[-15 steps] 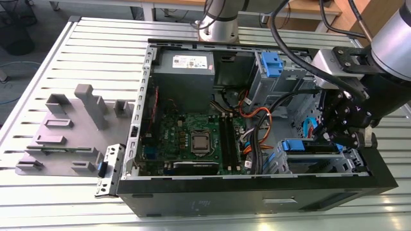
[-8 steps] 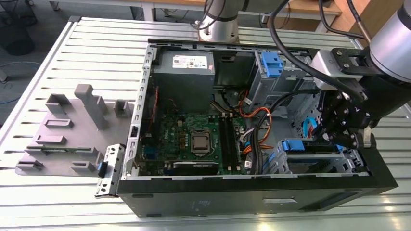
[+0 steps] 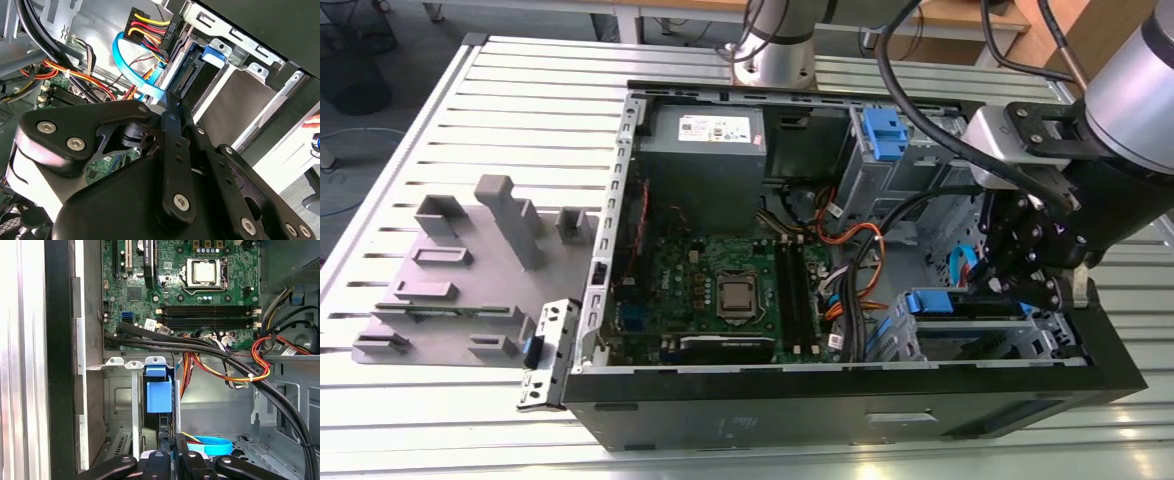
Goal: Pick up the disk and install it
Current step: 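Insert the first disk wire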
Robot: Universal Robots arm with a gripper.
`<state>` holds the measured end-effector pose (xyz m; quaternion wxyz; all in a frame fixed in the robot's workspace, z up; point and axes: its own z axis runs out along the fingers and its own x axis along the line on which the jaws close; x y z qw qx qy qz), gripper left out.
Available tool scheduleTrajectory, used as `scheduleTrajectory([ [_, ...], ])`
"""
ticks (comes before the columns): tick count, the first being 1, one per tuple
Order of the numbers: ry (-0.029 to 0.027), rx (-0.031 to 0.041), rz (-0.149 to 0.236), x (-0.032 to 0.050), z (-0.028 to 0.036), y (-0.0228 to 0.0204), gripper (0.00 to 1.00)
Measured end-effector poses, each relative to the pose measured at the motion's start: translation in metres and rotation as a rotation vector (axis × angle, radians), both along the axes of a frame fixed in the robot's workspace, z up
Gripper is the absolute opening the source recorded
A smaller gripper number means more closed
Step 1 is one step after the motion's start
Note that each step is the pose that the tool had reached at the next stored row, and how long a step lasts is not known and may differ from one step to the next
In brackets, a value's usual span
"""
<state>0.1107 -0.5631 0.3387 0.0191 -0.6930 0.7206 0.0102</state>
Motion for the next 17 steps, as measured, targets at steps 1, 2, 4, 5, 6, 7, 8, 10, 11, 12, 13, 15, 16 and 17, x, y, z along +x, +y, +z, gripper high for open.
scheduleTrajectory([
  [1,0.0,0.0002,0.0,0.0,-0.0001,-0.0004,0.16],
  [2,0.0,0.0003,0.0,0.0,-0.0001,-0.0007,0.16],
  [4,0.0,0.0001,0.0,0.0,0.0,-0.0013,0.16],
  [5,0.0,0.0002,0.0,0.0,-0.0001,-0.0014,0.16],
  [6,-0.0001,0.0004,0.0,-0.0001,-0.0002,-0.0016,0.16],
  [7,-0.0001,0.0005,0.0,0.0,-0.0006,-0.0018,0.16],
  [8,-0.0001,0.0003,0.0,0.0,-0.0008,-0.002,0.16],
  [10,-0.0001,0.0,0.0,0.0,-0.0007,-0.002,0.16],
  [11,-0.0001,0.0,0.0,0.0,-0.0007,-0.002,0.16],
  [12,-0.0001,-0.0001,0.0,0.0,-0.0008,-0.0023,0.16],
  [13,-0.0001,0.0,0.0,0.0,-0.0008,-0.0025,0.16],
  [15,-0.0001,0.0002,0.0,0.0,-0.0009,-0.0027,0.16],
  [16,-0.0001,0.0002,0.0,0.0,-0.0011,-0.0027,0.16],
  [17,-0.0001,0.0002,0.0,0.0,-0.0014,-0.0027,0.16],
])
